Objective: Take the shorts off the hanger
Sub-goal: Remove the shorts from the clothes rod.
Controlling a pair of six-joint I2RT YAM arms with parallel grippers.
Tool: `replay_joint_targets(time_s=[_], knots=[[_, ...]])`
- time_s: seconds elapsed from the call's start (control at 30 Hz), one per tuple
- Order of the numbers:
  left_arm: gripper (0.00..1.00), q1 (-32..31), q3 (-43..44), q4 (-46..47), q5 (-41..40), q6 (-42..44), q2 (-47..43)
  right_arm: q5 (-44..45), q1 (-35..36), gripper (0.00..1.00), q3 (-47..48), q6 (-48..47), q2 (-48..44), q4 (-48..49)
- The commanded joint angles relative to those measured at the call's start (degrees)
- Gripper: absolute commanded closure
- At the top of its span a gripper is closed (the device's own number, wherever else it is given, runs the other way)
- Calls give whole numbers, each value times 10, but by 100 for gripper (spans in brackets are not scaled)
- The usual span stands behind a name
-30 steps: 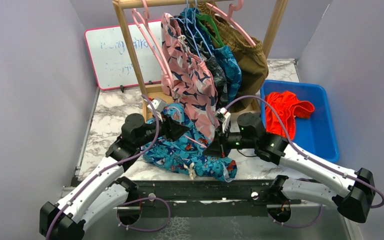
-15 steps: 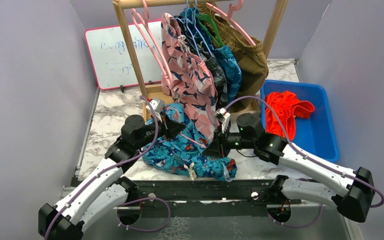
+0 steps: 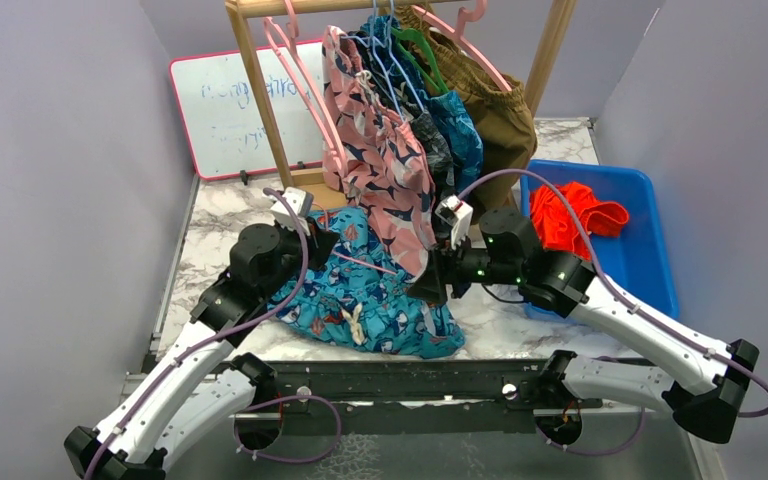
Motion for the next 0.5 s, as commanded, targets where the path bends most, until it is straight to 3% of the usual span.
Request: replay_joint_targets(time_s=[0.0, 0.27, 0.47], knots=[[100, 3, 22, -18, -30, 37, 0, 21, 0, 41, -20, -17, 14, -28], [100, 3, 29, -36, -10, 46, -1, 185, 1, 42, -13, 15, 43, -37], [100, 3, 21, -47, -16, 34, -25, 46, 1, 44, -8, -17, 83, -9]])
